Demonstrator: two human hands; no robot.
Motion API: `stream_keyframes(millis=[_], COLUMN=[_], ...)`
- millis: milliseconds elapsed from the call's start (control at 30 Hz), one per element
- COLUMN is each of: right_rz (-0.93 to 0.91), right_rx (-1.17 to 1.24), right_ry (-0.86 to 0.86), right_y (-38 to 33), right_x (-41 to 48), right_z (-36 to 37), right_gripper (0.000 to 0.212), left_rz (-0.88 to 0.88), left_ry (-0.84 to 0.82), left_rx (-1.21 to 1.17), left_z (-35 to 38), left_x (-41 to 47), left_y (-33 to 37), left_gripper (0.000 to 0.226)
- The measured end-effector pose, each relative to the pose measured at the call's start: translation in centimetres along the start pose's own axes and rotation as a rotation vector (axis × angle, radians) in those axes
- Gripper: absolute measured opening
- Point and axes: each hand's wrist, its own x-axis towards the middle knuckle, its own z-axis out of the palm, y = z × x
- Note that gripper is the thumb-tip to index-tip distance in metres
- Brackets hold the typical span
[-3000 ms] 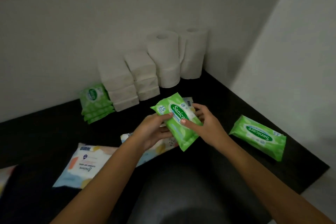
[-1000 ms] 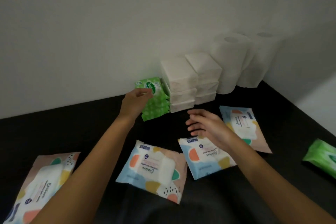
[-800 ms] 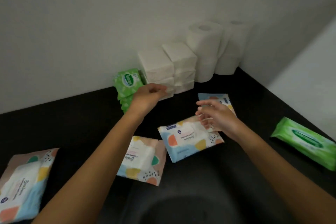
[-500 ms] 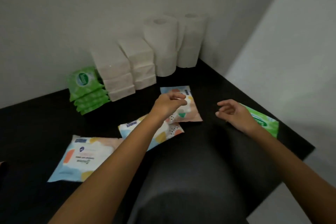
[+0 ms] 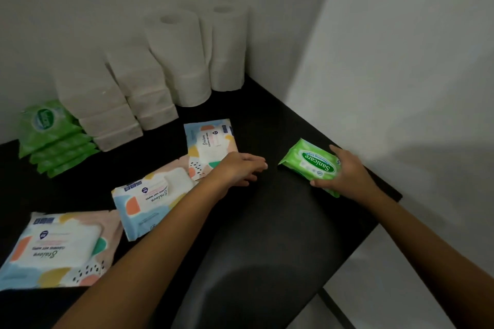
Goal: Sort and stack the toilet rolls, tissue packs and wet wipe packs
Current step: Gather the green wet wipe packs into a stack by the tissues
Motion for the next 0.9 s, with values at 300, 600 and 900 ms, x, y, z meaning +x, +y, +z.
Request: stream_keyframes(millis=[300, 600, 900], right_rz=[-0.103, -0.447, -0.202], right_rx=[0.301, 0.271, 0.825], right_ry=[0.032, -0.085, -0.707], right_y=[-8.5, -20.3, -30.2], right_x=[-2.5, -4.9, -6.8], right_z=[3.3, 7.7, 11.6], right_gripper=[0.103, 0.096, 0.038], left_rz=[-0.115, 0.072, 0.076], left_ry=[0.007, 0.252, 0.414], left_rx=[-0.304, -0.803, -0.844], left_z=[-1.1, -8.9, -20.1], left_x=[-2.2, -6.9, -13.7], left_y=[-2.1, -6.3, -12.1], left_gripper=[0.047, 0.015, 0.019])
